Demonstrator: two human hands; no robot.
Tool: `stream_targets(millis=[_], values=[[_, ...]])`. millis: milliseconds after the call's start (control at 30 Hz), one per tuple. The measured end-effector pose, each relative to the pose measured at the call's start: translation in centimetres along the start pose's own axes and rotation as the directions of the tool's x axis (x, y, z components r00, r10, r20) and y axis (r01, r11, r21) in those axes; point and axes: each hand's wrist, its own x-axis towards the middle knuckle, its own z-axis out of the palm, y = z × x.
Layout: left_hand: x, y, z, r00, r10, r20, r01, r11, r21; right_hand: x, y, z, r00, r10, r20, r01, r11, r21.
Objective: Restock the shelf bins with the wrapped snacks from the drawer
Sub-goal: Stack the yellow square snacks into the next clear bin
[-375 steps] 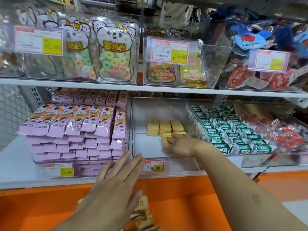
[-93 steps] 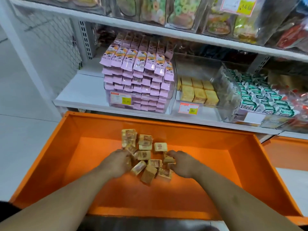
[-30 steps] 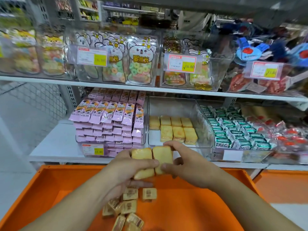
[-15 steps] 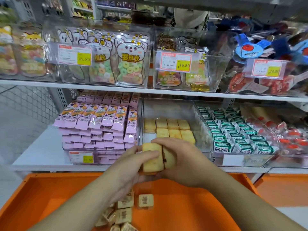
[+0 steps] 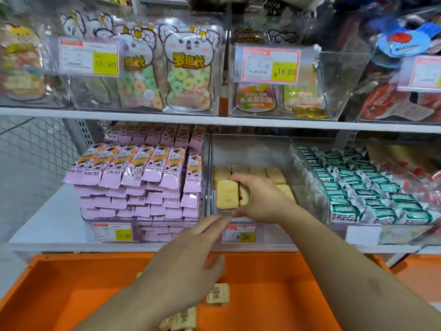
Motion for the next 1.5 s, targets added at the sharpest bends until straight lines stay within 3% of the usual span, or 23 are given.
stream_targets(millis=[867, 1167, 1500], values=[[-0.1, -1.1, 1.3, 1.0, 0.023, 0.006, -0.022, 0.996, -0.088, 2.4, 0.7, 0.8, 0.98, 0.051, 0.193, -0.039, 0.997, -0.061], [0.1, -1.3, 1.4, 1.0, 0.028, -0.013, -0.029, 0.998, -0.057, 2.3, 1.5, 1.2, 0.994, 0.055, 0.099, -0.07, 0.986, 0.149], [-0.1, -1.1, 1.4, 0.999, 0.031, -0.029, -0.032, 0.998, -0.06, 2.7, 0.9, 2.2, 0.985, 0.098, 0.141, -0.074, 0.983, -0.168]])
